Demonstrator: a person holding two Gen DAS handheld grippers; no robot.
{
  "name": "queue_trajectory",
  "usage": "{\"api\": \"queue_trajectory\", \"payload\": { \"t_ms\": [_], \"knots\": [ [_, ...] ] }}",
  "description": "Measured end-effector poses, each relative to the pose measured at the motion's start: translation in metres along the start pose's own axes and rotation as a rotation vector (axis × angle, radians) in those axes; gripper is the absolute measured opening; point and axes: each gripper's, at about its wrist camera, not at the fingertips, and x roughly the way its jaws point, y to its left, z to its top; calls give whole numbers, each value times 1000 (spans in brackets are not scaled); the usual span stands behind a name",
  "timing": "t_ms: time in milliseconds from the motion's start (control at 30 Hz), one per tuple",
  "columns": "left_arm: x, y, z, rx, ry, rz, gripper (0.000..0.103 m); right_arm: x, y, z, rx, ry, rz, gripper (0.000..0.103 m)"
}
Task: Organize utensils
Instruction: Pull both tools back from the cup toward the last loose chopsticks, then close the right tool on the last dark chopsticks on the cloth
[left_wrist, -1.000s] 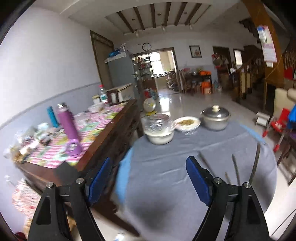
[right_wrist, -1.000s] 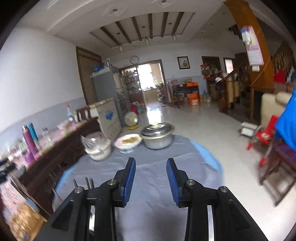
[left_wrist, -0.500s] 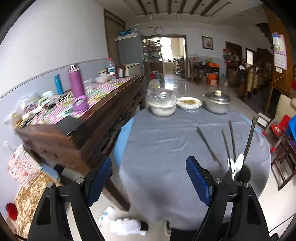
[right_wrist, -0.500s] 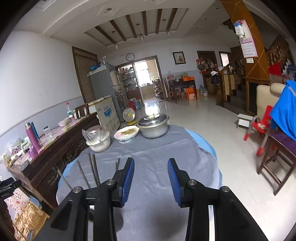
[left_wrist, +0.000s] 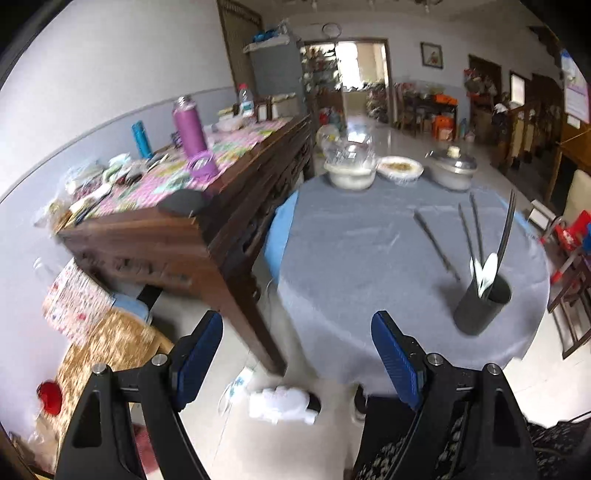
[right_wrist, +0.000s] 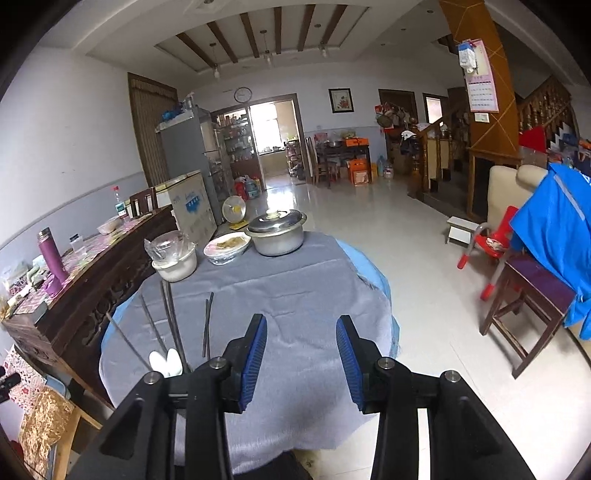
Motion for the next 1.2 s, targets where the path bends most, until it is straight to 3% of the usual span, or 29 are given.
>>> {"api": "queue_trajectory", "payload": {
  "t_ms": [133, 300, 433, 567, 733, 867, 1000, 1133, 1200],
  "knots": [
    [44, -21, 54, 44, -68, -107, 84, 48, 24, 25, -39, 16, 28, 49],
    [141, -70, 116, 155, -62, -193, 84, 169, 72, 52, -148, 172, 118, 49],
    [239, -107, 142, 167, 70, -219, 84, 295, 106, 60, -180, 367, 244, 47],
    [298, -126, 152, 82, 145, -281, 84, 392, 139, 57, -158, 516, 332, 43],
    [339, -144, 151, -2, 228, -326, 84, 490, 187, 46, -126, 676, 411, 36],
    [358, -156, 148, 18, 244, -324, 83, 537, 212, 35, -116, 760, 414, 29],
    [375, -163, 150, 20, 269, -351, 67, 560, 224, 26, -91, 816, 410, 25],
    [386, -167, 152, 4, 293, -385, 63, 572, 233, 19, -108, 838, 373, 23],
    [388, -169, 153, 5, 294, -391, 56, 575, 238, 12, -130, 857, 340, 15]
  ]
}}
